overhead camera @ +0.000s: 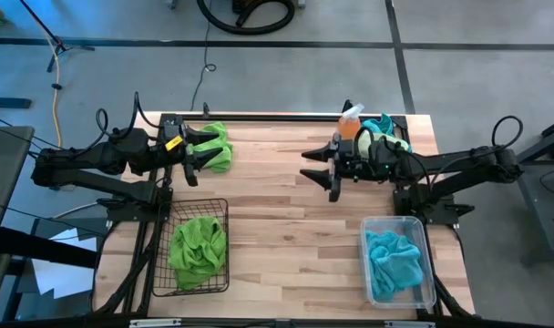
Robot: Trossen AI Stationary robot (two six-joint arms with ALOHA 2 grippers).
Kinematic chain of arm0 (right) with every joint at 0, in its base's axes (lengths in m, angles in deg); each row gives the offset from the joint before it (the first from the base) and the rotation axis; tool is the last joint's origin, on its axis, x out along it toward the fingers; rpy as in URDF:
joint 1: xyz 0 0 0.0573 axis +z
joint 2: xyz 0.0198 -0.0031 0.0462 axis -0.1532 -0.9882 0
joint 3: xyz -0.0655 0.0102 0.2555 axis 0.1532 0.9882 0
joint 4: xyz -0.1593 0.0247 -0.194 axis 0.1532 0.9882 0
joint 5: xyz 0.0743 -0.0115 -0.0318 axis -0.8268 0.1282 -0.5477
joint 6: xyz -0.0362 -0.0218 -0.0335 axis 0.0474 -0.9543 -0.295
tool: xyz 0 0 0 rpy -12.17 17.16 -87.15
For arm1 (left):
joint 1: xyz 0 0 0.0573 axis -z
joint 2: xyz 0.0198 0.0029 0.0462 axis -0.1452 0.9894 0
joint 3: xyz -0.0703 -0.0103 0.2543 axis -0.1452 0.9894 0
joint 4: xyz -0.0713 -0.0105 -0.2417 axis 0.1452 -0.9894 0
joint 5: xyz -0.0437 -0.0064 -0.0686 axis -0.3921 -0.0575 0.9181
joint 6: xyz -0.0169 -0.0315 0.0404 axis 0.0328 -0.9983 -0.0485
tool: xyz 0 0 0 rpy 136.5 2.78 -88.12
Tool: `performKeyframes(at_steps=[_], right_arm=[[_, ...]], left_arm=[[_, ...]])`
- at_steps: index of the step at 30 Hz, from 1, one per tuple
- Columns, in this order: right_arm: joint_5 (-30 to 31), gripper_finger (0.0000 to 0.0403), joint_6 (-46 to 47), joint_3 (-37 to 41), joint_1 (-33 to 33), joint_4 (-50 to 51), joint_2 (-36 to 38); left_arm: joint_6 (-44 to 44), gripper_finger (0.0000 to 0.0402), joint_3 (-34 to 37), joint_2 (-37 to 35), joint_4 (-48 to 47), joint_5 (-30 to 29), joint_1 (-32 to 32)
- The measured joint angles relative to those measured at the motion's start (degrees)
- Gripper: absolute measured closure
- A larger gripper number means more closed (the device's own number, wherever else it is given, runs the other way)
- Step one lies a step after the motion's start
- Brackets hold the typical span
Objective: Sort microfiber towel by color & place in baskets
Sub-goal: Put the green microfiber cloth into the black wire basket
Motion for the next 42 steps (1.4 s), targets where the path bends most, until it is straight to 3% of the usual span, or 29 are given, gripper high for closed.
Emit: performKeyframes(at_steps=[42], right_arm=[[-0.17, 0.0158, -0.42, 0.0, 0.0, 0.31, -0.02]], left_arm=[[0.0, 0.0211, 0.0, 0.07, 1.77, 0.0, -0.01]])
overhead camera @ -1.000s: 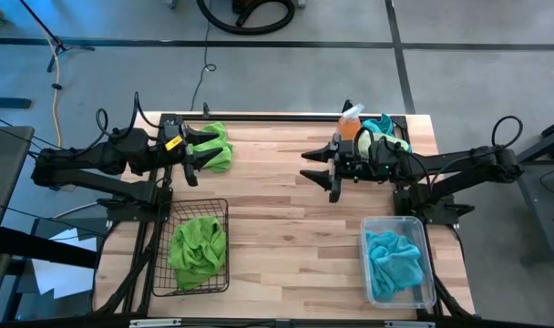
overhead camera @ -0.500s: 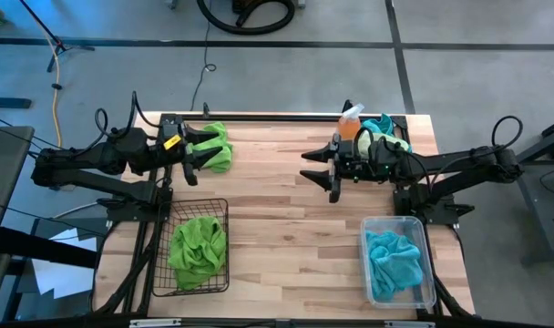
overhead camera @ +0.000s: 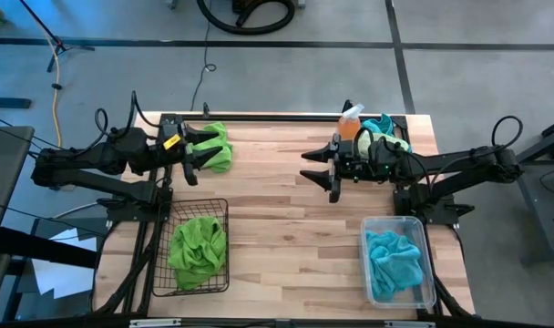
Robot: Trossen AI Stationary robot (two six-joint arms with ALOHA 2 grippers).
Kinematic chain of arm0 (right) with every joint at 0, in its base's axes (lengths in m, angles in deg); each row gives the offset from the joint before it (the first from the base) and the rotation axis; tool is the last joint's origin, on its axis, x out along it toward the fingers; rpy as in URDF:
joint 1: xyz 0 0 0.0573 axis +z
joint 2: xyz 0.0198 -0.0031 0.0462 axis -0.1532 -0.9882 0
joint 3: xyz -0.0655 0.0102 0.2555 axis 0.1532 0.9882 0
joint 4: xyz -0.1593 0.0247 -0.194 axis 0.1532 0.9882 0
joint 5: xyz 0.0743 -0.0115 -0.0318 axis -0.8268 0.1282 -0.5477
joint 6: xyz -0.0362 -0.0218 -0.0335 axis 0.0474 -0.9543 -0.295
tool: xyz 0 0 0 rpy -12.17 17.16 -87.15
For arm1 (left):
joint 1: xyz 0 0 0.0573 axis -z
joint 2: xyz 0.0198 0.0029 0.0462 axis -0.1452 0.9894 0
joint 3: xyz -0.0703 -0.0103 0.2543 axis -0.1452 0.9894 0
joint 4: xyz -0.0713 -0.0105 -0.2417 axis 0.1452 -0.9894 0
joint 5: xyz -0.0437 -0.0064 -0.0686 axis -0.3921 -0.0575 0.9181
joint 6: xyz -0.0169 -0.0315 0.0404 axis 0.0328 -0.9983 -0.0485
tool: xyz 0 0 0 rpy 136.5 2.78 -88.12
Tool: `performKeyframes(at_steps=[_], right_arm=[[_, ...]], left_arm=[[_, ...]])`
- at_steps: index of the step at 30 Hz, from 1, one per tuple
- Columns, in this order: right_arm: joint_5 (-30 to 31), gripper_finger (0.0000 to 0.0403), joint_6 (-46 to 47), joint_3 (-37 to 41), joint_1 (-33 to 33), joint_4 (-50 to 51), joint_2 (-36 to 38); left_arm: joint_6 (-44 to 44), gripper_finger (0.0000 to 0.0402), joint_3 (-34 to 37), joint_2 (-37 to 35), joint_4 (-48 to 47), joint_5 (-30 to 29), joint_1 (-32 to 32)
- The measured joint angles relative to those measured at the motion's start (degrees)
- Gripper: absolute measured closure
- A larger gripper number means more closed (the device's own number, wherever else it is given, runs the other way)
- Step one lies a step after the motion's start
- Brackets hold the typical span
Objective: Sort microfiber towel by color & place in baskets
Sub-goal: Put the green microfiber cloth into the black wire basket
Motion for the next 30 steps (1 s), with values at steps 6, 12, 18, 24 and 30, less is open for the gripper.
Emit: performKeyframes(at_steps=[6, 12, 18, 24, 30], right_arm=[[0.0, 0.0158, 0.0, 0.0, 0.0, 0.0, 0.0], [0.0, 0.0158, 0.0, 0.0, 0.0, 0.01, 0.0], [0.02, 0.0158, 0.0, 0.0, 0.0, 0.02, 0.0], [0.02, 0.0158, 0.0, 0.0, 0.0, 0.02, 0.0], [0.02, 0.0158, 0.0, 0.0, 0.0, 0.5, -0.02]], left_arm=[[0.0, 0.0211, -0.02, 0.0, 0.04, 0.0, 0.0], [0.84, 0.0211, -0.02, 0.0, 0.02, -0.27, 0.0], [3.13, 0.0211, -0.02, 0.02, 0.59, -3.23, -0.01], [3.14, 0.0211, -0.02, 0.01, 0.81, -3.23, -0.01], [3.04, 0.0211, -0.02, 0.01, 0.78, -3.23, 0.01]])
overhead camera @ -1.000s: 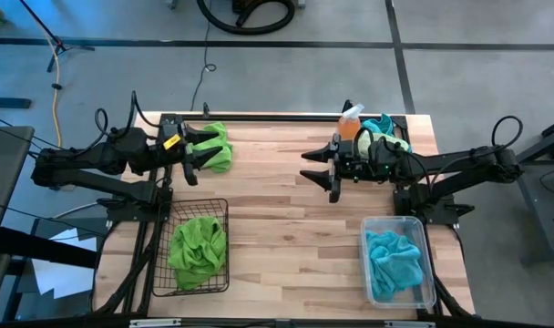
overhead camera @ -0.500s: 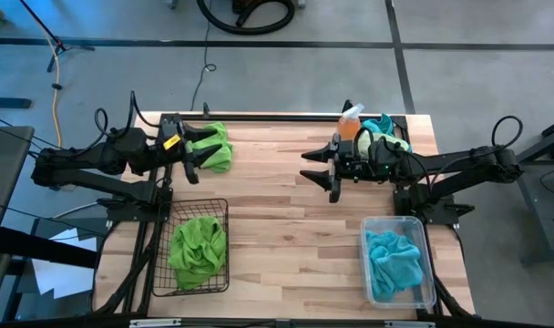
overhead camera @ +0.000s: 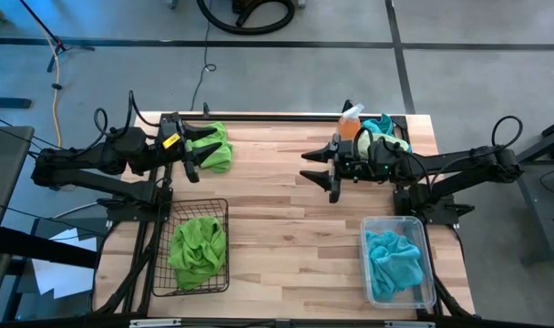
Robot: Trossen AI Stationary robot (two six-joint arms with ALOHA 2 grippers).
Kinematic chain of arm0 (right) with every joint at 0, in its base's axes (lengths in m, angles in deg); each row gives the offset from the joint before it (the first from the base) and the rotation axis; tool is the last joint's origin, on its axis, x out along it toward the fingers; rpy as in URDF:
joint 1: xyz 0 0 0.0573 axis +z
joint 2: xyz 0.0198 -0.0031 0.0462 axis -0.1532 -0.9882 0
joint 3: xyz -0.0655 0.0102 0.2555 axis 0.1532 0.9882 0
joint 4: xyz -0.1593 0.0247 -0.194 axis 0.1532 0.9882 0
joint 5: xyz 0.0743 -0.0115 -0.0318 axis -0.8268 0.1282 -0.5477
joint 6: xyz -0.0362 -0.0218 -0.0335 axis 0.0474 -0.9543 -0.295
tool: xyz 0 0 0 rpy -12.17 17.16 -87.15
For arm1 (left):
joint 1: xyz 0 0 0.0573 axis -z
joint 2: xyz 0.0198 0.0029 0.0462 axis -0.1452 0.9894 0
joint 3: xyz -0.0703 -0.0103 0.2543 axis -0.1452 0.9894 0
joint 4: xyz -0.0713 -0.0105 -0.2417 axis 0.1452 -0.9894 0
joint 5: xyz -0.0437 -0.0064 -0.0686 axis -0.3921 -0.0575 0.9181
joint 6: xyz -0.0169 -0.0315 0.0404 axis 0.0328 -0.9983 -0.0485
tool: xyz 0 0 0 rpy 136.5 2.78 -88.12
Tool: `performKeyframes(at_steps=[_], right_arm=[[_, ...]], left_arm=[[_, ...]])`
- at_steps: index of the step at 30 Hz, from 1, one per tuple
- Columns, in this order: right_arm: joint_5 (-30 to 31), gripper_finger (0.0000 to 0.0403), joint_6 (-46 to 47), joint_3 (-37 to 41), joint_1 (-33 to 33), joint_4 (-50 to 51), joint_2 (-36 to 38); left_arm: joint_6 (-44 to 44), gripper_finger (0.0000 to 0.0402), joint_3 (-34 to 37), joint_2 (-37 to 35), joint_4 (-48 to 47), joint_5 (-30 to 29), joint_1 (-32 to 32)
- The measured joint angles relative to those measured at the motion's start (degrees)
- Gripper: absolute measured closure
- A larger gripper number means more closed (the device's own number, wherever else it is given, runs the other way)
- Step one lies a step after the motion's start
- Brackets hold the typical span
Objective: Sort microfiber towel by color & place in baskets
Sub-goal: Put the green microfiber cloth into the black wire basket
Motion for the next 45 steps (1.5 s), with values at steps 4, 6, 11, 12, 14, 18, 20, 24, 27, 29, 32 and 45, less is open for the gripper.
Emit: performKeyframes(at_steps=[4, 6, 11, 12, 14, 18, 20, 24, 27, 29, 32, 45], right_arm=[[0.0, 0.0158, 0.05, 0.0, 0.0, 0.11, 0.0], [0.0, 0.0158, 0.24, 0.0, 0.0, 0.11, 0.0], [0.0, 0.0158, 0.3, 0.0, 0.0, 0.13, 0.0], [0.0, 0.0158, 0.32, 0.0, 0.0, 0.13, 0.0], [0.0, 0.0158, 0.44, 0.0, 0.0, 0.13, 0.0], [0.0, 0.0158, 0.44, 0.0, 0.0, 0.18, 0.0], [0.0, 0.0158, 0.44, 0.0, 0.0, 0.46, 0.0], [0.02, 0.0158, 0.44, 0.0, 0.0, 0.9, 0.0], [0.01, 0.0158, 0.44, 0.0, 0.0, 0.92, 0.0], [0.02, 0.0158, 0.44, 0.0, 0.02, 0.94, 0.0], [0.01, 0.0158, 0.45, 0.0, 0.01, 0.92, 0.0], [0.0, 0.0158, 1.91, 0.0, -1.88, 0.96, 0.0]], left_arm=[[-0.02, 0.0211, 0.0, 0.01, 0.0, 0.0, -0.01], [-0.02, 0.0211, 0.0, 0.01, -0.02, 0.0, -0.02], [-0.04, 0.0211, 0.0, 0.01, -0.02, 0.0, -0.01], [-0.05, 0.0211, 0.0, 0.0, -0.02, 0.0, -0.01], [-0.07, 0.0211, 0.0, 0.01, -0.02, 0.0, -0.01], [-0.07, 0.0211, 0.0, 0.01, -0.02, 0.0, -0.01], [-0.07, 0.0211, 0.0, 0.01, -0.04, 0.0, 0.0], [-0.12, 0.0211, 0.0, 0.01, -0.02, 0.0, -0.02], [-0.66, 0.0211, 0.0, 0.01, -0.04, -0.02, 0.0], [-0.68, 0.0211, 0.0, 0.01, -0.04, -0.02, 0.0], [-2.56, 0.0211, 0.0, 0.01, -0.08, -0.04, -0.02], [-6.75, 0.0211, 0.0, 0.08, -3.96, -1.68, -0.02]])
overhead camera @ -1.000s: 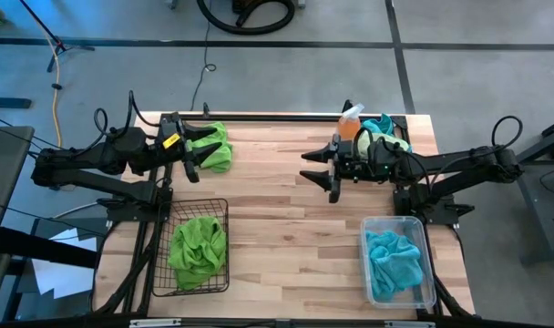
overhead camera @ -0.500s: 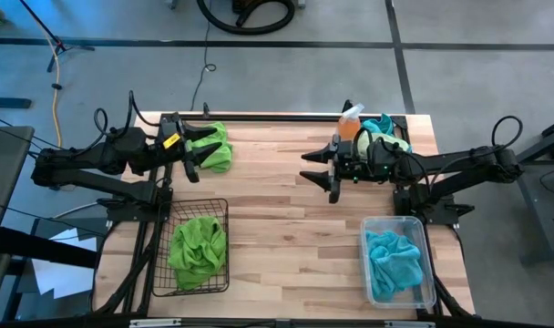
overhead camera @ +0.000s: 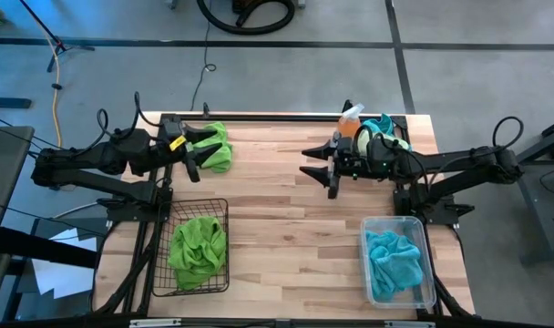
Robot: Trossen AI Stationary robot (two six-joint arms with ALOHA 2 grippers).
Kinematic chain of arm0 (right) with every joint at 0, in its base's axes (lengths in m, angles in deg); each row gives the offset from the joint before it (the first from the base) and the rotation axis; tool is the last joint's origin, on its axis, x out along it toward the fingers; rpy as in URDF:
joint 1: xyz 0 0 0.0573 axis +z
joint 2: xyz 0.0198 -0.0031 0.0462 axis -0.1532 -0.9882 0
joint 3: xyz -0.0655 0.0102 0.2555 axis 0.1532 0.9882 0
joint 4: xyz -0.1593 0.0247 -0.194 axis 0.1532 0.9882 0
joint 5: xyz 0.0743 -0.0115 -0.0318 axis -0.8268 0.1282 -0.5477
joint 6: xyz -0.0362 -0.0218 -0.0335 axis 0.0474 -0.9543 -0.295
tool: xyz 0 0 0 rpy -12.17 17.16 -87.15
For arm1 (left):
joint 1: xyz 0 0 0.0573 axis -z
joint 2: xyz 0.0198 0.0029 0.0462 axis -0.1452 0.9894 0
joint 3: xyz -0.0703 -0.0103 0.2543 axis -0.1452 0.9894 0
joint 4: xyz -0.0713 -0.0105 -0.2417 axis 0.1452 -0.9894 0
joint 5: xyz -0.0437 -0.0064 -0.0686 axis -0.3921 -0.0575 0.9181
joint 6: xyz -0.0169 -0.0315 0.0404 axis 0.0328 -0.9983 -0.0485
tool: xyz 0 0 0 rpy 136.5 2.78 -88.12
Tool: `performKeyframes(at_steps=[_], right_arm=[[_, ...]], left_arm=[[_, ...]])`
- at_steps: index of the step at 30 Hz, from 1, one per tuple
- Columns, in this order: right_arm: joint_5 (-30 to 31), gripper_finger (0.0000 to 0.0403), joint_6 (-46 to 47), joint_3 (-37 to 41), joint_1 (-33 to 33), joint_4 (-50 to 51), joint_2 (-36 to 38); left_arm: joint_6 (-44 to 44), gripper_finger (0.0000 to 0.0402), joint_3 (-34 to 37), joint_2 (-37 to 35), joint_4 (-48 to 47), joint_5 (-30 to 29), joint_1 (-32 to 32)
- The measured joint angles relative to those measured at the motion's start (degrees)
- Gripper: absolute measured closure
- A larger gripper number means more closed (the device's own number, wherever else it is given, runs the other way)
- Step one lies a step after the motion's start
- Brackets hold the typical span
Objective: Sort microfiber towel by color & place in baskets
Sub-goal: Put the green microfiber cloth into the black wire basket
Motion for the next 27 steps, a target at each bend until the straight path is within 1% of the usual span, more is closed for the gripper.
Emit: performKeyframes(at_steps=[5, 10, 14, 20, 22, 27], right_arm=[[-0.28, 0.0158, 0.07, 0.0, -0.82, -0.02, 0.0], [-0.45, 0.0158, 1.18, 0.0, -1.63, -0.04, 0.0], [-0.46, 0.0158, 1.77, 0.0, -2.38, -0.04, 0.0], [-0.46, 0.0158, 1.8, 0.0, -3.45, -0.18, 0.0], [-0.46, 0.0158, 2.23, 0.0, -3.8, -0.41, 0.0], [-0.46, 0.0158, 3.25, 0.0, -4.52, -0.68, 0.0]], left_arm=[[-4.09, 0.0211, 0.0, 0.0, -3.73, 0.01, -0.95], [-11.64, 0.0211, 0.0, 0.67, -10.52, 0.04, -4.96], [-15.05, 0.0211, -0.02, 1.95, -14.36, 1.88, -9.84], [-18.9, 0.0211, -0.02, 5.44, -21.18, 7.85, -19.27], [-18.99, 0.0211, -0.02, 6.81, -23.7, 9.4, -22.28], [-18.16, 0.0211, -0.02, 10.48, -27.71, 9.57, -28.57]])
